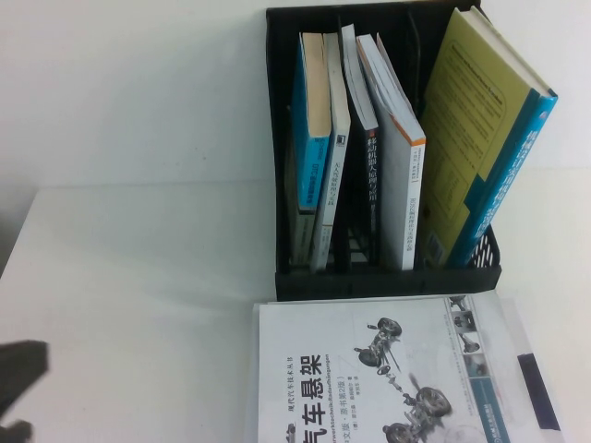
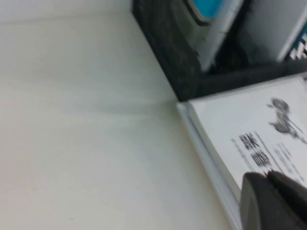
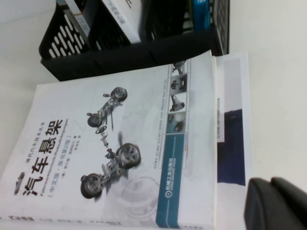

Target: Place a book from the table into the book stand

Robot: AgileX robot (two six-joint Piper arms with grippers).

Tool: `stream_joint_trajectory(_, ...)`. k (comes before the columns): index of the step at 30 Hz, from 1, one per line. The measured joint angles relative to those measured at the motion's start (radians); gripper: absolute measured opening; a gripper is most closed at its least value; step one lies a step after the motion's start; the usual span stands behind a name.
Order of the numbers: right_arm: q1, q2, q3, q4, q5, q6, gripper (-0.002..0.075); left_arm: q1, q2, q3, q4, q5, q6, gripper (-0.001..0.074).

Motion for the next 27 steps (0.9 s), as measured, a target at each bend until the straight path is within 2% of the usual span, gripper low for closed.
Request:
stream_joint_trajectory(3, 0.0, 0.0, 0.0, 0.0, 0.012, 0.0, -0.0002, 0.139, -0.069, 0.07, 0.009, -0.095, 0.002, -0.0001)
stream_joint_trajectory(8, 0.0, 0.0, 0.002, 0.002, 0.025, 0.0, -0.0002, 0.38, -0.218, 0.33, 0.018, -0.427, 0.004, -0.0001)
stream_joint_trajectory(12, 0.0, 0.0, 0.002, 0.002, 0.028, 0.0, -0.0002, 0.51, -0.36, 0.517, -0.01, -0.539, -0.031, -0.0001)
stream_joint_trajectory(20, 0.0, 0.0, 0.003, 0.003, 0.028, 0.0, -0.0003, 0.662, -0.567, 0.719, -0.071, -0.524, -0.091, -0.0002)
stream_joint_trajectory(27, 0.0, 0.0, 0.003, 0.003, 0.028, 0.0, -0.0003, 0.678, -0.572, 0.749, -0.075, -0.501, -0.094, -0.0002)
